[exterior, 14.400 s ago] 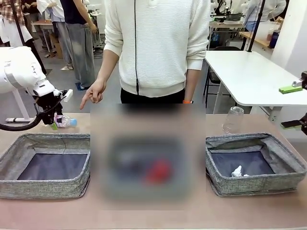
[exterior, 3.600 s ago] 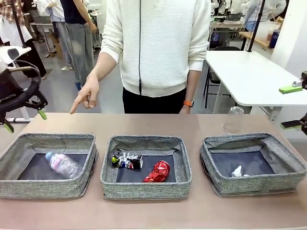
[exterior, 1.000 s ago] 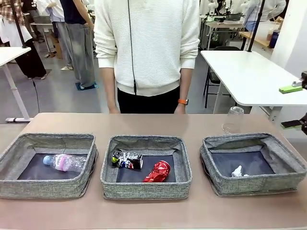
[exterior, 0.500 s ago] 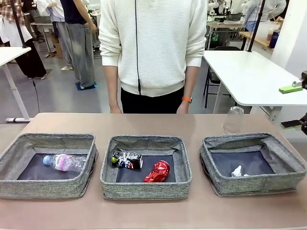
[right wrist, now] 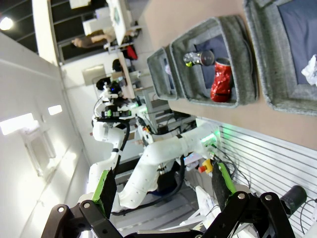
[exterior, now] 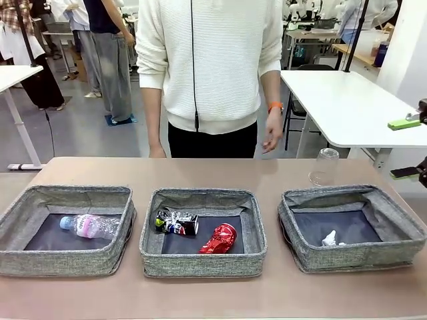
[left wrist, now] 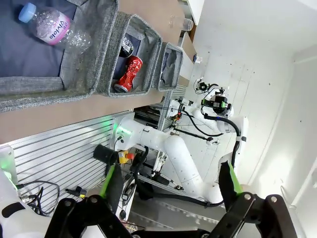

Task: Sort the waste into the appropriate baskets.
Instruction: Pick up the waste item pointed out by the person.

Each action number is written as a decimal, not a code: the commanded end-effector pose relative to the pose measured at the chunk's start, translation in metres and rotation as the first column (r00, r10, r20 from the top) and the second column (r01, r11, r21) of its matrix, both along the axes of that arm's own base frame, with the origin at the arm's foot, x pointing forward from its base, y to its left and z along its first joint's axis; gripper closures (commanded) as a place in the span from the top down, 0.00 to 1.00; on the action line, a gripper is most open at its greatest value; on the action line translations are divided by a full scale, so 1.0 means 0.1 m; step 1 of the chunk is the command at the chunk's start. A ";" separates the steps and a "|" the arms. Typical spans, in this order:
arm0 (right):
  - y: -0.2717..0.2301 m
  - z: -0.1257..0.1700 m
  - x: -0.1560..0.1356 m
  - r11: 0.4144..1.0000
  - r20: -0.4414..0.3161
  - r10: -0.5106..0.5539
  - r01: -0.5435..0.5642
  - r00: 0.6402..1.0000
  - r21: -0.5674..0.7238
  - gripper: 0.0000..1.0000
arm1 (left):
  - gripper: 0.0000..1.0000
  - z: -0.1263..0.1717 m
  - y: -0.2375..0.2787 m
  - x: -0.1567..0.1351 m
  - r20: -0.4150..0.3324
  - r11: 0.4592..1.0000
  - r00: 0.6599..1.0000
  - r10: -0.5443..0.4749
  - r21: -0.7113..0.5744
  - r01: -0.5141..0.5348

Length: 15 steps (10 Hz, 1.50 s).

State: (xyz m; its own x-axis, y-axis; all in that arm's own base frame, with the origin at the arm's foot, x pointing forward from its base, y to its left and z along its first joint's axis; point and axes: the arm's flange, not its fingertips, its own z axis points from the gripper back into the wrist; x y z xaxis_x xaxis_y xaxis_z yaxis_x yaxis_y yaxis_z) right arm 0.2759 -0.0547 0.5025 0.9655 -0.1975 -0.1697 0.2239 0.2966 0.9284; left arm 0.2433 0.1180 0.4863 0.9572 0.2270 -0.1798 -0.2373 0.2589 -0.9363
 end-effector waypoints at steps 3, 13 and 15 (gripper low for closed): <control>0.01 0.02 0.03 1.000 0.022 -0.004 0.004 1.000 0.004 1.00 | 1.00 0.01 0.01 0.01 0.011 1.000 1.000 0.003 -0.013 -0.003; -0.06 -0.01 0.43 0.986 0.139 -0.047 0.068 0.989 -0.152 1.00 | 1.00 0.01 0.01 0.01 0.011 1.000 1.000 0.003 -0.013 -0.003; -0.04 -0.26 1.25 0.908 0.553 0.252 0.003 0.794 -0.418 1.00 | 1.00 0.01 0.01 0.01 0.011 1.000 1.000 0.003 -0.013 -0.003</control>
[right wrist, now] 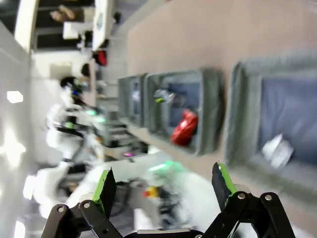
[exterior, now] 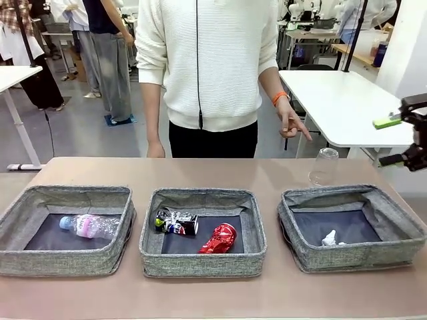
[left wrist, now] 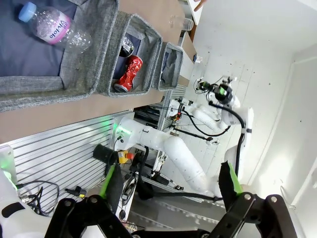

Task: Sort the waste into the appropriate baskets.
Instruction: Pick up the waste item pointed out by the person.

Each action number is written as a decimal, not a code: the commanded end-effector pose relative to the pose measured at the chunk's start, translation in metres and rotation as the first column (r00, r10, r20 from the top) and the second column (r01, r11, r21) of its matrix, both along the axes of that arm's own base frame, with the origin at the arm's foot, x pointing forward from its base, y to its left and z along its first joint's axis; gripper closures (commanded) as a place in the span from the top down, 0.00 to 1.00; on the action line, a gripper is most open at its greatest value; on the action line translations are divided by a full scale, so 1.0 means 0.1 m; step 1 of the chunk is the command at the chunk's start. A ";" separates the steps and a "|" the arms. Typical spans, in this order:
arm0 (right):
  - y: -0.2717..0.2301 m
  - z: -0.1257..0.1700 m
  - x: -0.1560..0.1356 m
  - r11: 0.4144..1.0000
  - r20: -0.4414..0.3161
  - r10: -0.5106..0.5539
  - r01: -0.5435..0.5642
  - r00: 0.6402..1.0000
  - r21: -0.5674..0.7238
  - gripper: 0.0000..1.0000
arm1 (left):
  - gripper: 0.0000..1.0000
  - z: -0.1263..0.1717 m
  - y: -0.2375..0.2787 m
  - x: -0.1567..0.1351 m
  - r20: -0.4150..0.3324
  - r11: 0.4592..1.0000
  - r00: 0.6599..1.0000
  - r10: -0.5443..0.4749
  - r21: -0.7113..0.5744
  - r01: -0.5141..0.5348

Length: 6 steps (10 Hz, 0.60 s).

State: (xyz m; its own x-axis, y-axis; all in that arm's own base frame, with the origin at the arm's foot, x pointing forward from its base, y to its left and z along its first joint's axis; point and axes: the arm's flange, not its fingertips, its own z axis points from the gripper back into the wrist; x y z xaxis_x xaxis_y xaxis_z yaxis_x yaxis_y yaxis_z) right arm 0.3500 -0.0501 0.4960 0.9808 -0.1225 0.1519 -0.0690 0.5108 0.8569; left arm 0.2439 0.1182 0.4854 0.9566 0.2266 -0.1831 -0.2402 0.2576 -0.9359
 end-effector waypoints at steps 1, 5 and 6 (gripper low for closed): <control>-0.13 -0.42 0.87 0.955 0.489 0.233 -0.102 0.841 -0.280 1.00 | 1.00 0.02 0.01 0.00 0.015 1.000 1.000 0.003 -0.012 -0.003; -0.09 -0.67 1.15 0.945 0.305 0.243 -0.152 0.921 -0.291 1.00 | 1.00 0.02 0.01 0.00 0.015 1.000 1.000 0.003 -0.012 -0.003; -0.24 -0.80 1.27 0.965 0.331 0.208 -0.137 0.920 -0.225 1.00 | 1.00 0.02 0.01 0.00 0.015 1.000 1.000 0.003 -0.012 -0.003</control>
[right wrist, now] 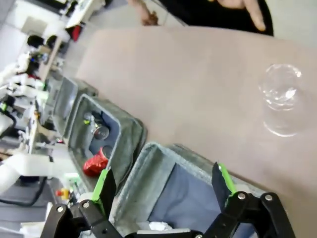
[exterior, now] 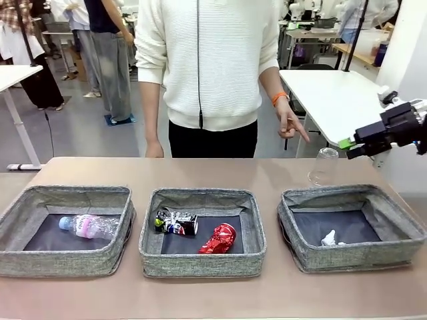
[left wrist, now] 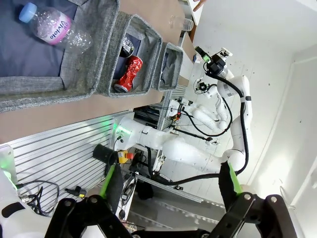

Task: Sort the waste into the appropriate baskets.
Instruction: Pick up the waste item pointed out by the person.

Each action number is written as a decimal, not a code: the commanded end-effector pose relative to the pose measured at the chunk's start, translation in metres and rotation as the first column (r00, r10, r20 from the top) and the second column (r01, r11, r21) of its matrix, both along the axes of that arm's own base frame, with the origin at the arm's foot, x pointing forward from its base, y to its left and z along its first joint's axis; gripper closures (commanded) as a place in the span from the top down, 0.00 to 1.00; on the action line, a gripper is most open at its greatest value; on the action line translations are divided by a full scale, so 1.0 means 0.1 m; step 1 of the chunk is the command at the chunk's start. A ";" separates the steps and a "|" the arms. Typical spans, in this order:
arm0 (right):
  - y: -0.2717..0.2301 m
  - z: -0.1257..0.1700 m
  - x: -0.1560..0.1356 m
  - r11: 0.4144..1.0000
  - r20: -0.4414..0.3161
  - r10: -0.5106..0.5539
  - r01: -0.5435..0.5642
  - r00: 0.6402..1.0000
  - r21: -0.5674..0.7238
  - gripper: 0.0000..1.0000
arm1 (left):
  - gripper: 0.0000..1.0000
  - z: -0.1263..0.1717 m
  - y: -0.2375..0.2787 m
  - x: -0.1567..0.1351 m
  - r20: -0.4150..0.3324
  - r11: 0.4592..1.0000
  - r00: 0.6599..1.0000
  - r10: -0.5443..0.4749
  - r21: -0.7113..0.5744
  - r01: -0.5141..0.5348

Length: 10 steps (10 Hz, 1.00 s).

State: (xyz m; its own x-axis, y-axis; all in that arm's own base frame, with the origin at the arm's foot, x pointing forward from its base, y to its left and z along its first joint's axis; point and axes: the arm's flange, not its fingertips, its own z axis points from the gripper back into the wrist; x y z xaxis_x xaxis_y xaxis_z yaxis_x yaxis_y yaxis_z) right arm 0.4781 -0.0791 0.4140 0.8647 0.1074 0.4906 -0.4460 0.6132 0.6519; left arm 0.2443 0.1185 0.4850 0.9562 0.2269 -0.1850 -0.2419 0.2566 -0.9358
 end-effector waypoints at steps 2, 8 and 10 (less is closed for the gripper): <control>-0.22 0.07 -0.09 0.986 0.243 0.136 -0.108 0.961 -0.125 1.00 | 1.00 0.03 0.01 0.00 0.016 1.000 1.000 0.003 -0.011 -0.003; -0.96 0.09 0.28 0.997 0.627 0.077 -0.075 0.775 -0.029 1.00 | 1.00 0.03 0.01 0.00 0.016 1.000 1.000 0.003 -0.011 -0.003; -1.07 -0.22 0.60 0.978 0.657 0.136 -0.205 0.742 0.029 1.00 | 1.00 0.03 0.01 0.00 0.016 1.000 1.000 0.003 -0.011 -0.003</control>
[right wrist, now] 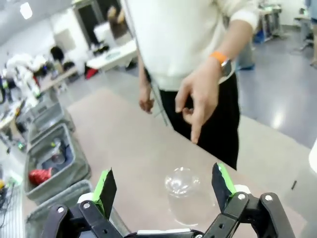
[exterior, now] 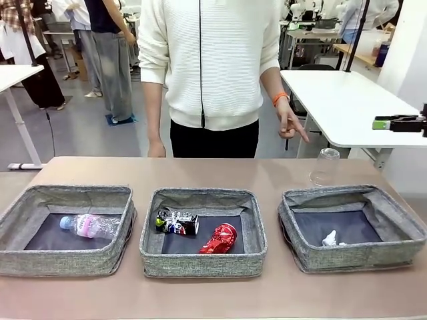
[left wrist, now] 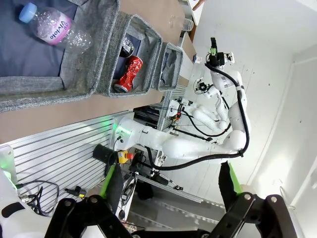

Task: Sort the waste into the appropriate baskets.
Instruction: Pick up the waste item pointed out by the person.

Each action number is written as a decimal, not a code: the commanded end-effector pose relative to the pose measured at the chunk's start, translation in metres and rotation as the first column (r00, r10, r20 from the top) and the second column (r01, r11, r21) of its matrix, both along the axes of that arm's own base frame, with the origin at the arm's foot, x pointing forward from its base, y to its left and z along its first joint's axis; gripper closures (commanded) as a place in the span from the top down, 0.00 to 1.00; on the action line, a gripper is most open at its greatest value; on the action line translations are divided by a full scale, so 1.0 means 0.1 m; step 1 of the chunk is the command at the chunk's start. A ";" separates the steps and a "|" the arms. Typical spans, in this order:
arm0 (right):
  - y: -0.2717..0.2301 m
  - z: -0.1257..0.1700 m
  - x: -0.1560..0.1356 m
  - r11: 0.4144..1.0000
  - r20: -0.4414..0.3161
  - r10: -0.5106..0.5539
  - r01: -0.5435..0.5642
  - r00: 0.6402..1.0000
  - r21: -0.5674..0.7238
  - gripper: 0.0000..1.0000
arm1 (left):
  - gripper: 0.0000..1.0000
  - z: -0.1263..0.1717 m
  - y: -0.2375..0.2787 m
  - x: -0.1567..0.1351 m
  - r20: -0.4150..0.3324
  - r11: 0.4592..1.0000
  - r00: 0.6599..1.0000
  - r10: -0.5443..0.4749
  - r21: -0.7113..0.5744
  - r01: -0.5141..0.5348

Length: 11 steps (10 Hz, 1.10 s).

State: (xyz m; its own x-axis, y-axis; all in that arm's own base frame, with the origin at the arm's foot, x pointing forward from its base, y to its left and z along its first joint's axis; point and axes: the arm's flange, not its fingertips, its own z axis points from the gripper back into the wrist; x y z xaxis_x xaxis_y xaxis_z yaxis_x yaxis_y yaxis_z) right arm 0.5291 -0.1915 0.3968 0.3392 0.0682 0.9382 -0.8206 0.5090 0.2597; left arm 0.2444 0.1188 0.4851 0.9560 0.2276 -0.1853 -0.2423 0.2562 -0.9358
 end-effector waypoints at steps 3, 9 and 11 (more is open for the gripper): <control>-0.09 -0.46 0.54 0.977 0.167 0.150 -0.121 0.974 -0.176 1.00 | 1.00 0.03 0.00 0.00 0.017 1.000 1.000 0.002 -0.010 -0.002; 0.33 -1.01 0.71 0.904 0.118 0.313 -0.257 0.942 -0.343 1.00 | 1.00 0.03 0.00 0.00 0.017 1.000 1.000 0.002 -0.010 -0.002; 0.45 -1.16 0.76 0.901 0.085 0.326 -0.282 0.942 -0.329 1.00 | 1.00 0.03 0.00 0.00 0.017 1.000 1.000 0.002 -0.010 -0.002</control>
